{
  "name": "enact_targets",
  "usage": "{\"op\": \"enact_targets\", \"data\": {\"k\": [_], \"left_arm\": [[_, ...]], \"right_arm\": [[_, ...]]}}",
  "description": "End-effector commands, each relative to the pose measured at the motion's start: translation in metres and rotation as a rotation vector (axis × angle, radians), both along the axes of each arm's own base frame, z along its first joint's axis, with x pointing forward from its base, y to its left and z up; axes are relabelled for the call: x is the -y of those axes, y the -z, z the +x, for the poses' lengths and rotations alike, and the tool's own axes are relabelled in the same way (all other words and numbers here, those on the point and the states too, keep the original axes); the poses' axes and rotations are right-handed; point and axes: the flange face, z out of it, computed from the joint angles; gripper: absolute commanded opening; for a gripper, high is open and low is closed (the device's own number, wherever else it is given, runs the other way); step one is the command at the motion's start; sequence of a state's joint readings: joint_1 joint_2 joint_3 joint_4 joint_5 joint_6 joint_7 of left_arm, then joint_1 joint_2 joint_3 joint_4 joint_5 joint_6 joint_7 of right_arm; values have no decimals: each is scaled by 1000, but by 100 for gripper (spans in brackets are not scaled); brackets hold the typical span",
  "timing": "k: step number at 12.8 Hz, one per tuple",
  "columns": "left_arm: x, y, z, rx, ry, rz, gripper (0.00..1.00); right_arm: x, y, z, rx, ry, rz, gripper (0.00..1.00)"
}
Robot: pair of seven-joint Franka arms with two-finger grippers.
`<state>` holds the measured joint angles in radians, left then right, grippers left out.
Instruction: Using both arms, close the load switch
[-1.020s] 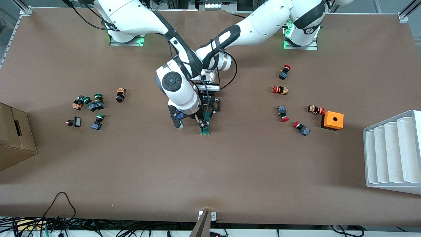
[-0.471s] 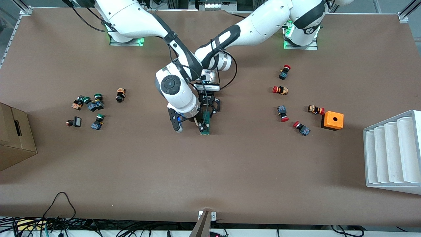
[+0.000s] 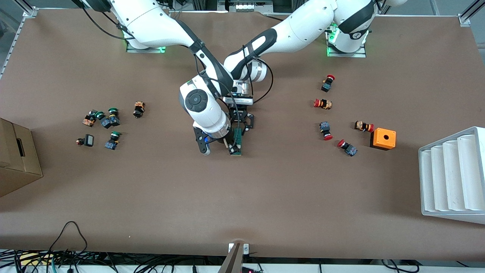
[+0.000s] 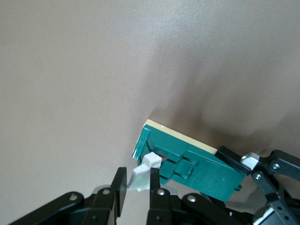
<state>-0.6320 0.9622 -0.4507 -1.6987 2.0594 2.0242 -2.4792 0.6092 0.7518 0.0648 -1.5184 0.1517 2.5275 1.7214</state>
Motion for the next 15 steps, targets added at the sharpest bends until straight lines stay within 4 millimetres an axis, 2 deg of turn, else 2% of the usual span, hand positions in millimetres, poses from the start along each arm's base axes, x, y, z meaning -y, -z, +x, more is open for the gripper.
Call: {"op": "enact_targets", "data": {"k": [1, 2, 9, 15], "left_arm": [[13, 6, 10, -22, 41, -30, 29], [12, 7, 10, -22, 42, -29, 29], [13, 7, 9, -22, 43, -29, 29], [13, 7, 9, -23, 44, -29, 29]], "right_arm": [[1, 9, 7, 6, -9, 1, 22], [2, 10, 8, 7, -7, 2, 19], [3, 15, 13, 11, -9, 2, 18], [1, 32, 9, -6, -18, -11, 18]]}}
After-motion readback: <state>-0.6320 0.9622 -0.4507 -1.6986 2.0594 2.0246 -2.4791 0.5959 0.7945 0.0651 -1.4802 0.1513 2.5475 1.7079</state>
